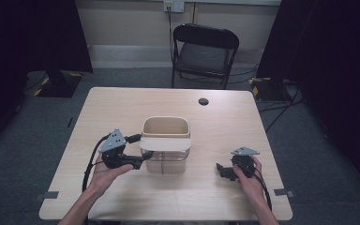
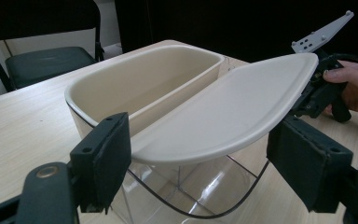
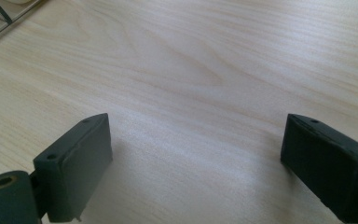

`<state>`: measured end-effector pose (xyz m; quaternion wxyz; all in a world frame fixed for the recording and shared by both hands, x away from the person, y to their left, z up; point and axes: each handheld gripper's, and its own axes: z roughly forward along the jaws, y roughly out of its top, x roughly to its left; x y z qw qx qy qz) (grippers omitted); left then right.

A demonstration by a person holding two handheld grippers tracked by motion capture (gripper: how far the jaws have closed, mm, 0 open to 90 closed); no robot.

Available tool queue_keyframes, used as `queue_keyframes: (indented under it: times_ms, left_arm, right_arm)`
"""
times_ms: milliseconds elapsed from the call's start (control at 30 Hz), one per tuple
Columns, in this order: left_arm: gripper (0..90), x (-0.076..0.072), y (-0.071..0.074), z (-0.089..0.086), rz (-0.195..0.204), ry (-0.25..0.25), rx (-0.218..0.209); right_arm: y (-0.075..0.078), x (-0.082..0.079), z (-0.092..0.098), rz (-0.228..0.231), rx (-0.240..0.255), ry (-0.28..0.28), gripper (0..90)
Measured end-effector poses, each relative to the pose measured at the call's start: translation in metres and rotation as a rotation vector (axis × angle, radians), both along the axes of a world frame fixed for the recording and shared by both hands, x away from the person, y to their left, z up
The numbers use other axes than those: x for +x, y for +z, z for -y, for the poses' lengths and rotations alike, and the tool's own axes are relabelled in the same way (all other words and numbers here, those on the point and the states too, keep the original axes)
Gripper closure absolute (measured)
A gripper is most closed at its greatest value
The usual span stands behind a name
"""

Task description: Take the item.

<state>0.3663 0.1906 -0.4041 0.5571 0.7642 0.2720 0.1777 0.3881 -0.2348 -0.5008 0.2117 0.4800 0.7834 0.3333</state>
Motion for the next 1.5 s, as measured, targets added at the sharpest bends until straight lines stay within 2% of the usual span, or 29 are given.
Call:
queue_keyframes:
  times_ms: [267,367,433,567,867,1000,1333,1500]
  left_arm:
    - [22.3,0.003,0.001,0.002,-0.022,-0.005,-0.006]
    - [23.1,0.005,0.003,0.002,-0.027,-0.001,0.005]
    - [24.4,0.006,0.003,0.004,-0.034,-0.008,-0.011]
    - [24.8,0.007,0.004,0.005,-0.035,-0.020,0.007]
    - [26.9,0.010,0.005,0.005,-0.048,-0.021,0.006]
    - [27.6,0.011,0.005,0.005,-0.063,-0.027,-0.015]
    - [29.5,0.016,0.009,0.005,-0.074,-0.023,-0.004]
    - [29.3,0.017,0.010,0.006,-0.084,-0.026,-0.017]
  right_arm:
    - [0.000,0.000,0.000,0.000,0.000,0.000,8.2]
    - [0.000,0.000,0.000,0.000,0.000,0.000,8.2]
    - [0.000,0.000,0.000,0.000,0.000,0.000,8.2]
    - [0.000,0.000,0.000,0.000,0.000,0.000,8.2]
    - [0.000,0.000,0.000,0.000,0.000,0.000,8.2]
    - [0.000,0.000,0.000,0.000,0.000,0.000,8.2]
    - [0.000,0.000,0.000,0.000,0.000,0.000,8.2]
    - [0.000,0.000,0.000,0.000,0.000,0.000,8.2]
